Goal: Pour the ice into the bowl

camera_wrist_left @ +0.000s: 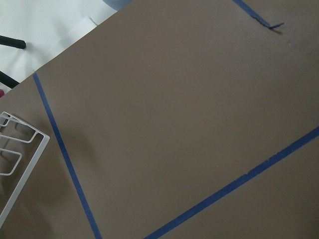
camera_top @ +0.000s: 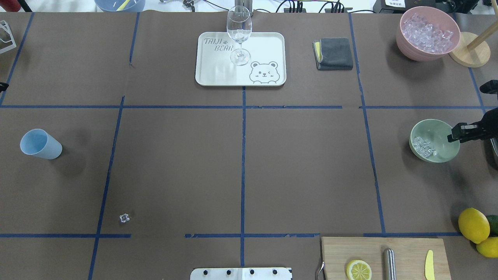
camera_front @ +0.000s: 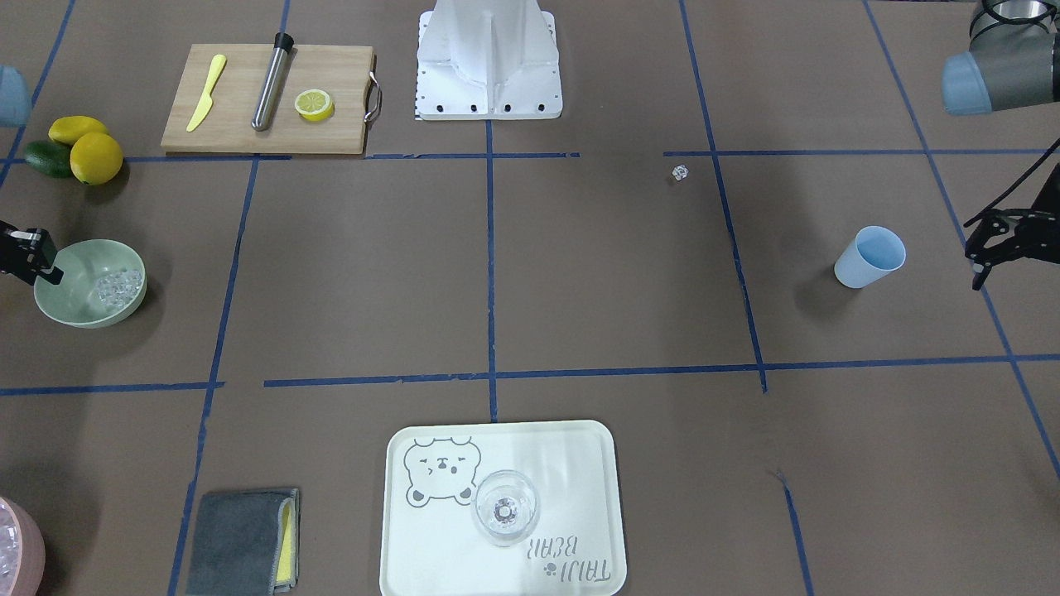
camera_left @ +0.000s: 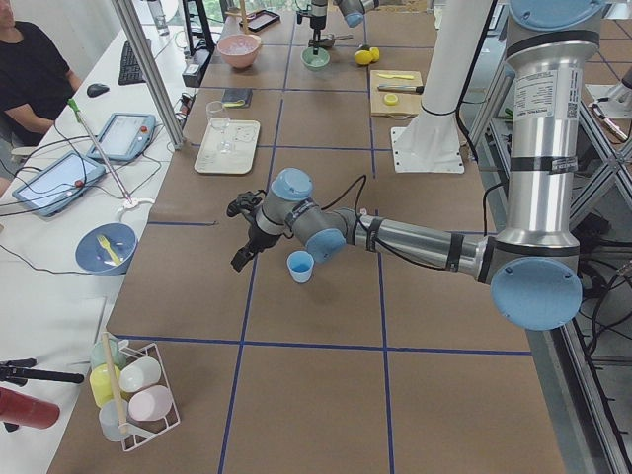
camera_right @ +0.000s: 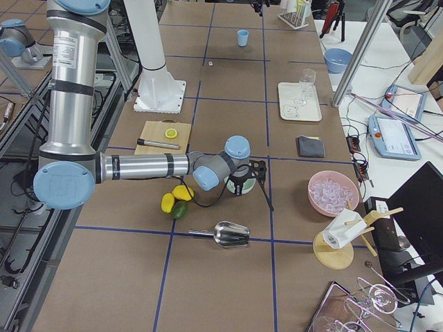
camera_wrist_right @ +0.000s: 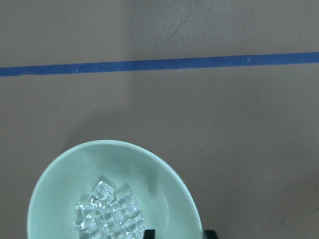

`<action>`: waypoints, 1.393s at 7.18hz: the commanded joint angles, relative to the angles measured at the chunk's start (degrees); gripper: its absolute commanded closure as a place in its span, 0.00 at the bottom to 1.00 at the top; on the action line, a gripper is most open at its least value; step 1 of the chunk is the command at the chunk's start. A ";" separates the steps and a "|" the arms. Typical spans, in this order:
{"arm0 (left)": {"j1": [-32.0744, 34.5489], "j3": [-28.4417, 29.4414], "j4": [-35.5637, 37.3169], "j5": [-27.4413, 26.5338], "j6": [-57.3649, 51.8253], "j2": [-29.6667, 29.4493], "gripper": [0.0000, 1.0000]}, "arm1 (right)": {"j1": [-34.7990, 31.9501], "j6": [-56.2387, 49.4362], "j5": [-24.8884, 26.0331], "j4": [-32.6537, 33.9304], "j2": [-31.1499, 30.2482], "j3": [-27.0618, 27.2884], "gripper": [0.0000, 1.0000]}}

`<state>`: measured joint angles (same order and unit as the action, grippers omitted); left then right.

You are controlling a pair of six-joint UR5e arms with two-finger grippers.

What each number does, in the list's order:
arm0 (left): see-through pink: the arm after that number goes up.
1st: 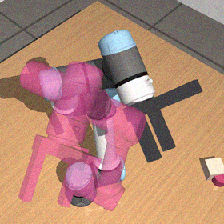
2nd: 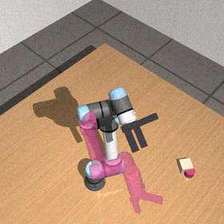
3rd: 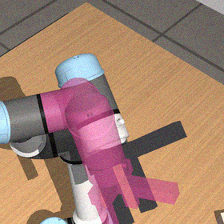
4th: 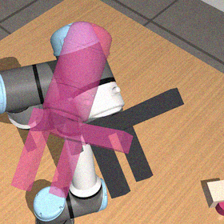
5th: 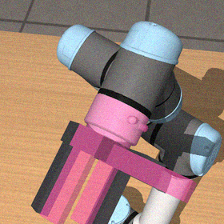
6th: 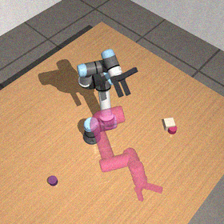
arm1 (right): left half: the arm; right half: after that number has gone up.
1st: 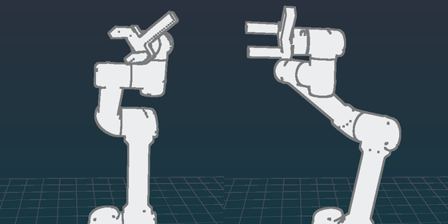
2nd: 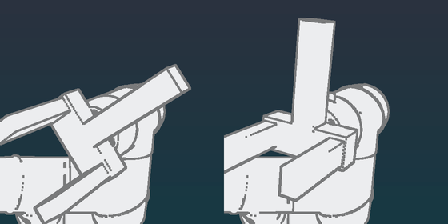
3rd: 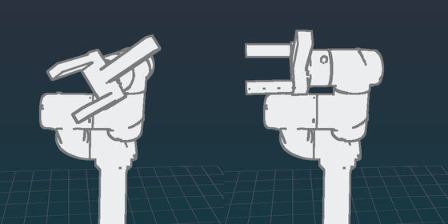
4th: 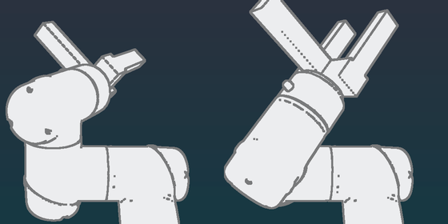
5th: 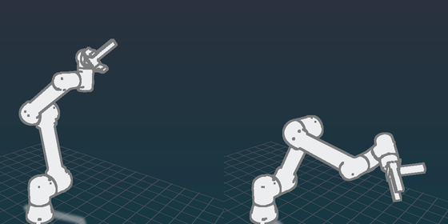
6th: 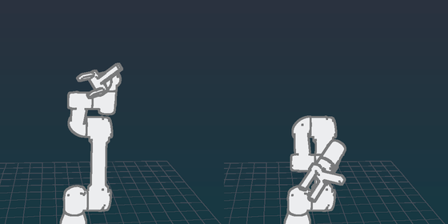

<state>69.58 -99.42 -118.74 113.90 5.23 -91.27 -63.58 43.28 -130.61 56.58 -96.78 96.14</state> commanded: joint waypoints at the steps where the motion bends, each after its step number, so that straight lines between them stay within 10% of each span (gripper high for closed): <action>1: 0.90 0.28 1.06 0.36 0.73 -0.31 0.00 | -3.13 -0.99 -2.98 4.82 0.10 2.97 0.00; 6: 11.16 0.36 19.29 6.83 -9.86 -5.13 0.00 | -20.67 -47.77 -0.95 36.10 3.61 7.13 0.00; 10: 18.29 8.43 26.00 17.98 -19.03 -4.19 0.00 | -27.57 -49.43 -9.22 35.53 2.64 2.74 0.00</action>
<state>85.89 -93.83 -95.13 127.70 -12.29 -96.04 -90.34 -6.15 -138.69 92.63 -94.14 100.02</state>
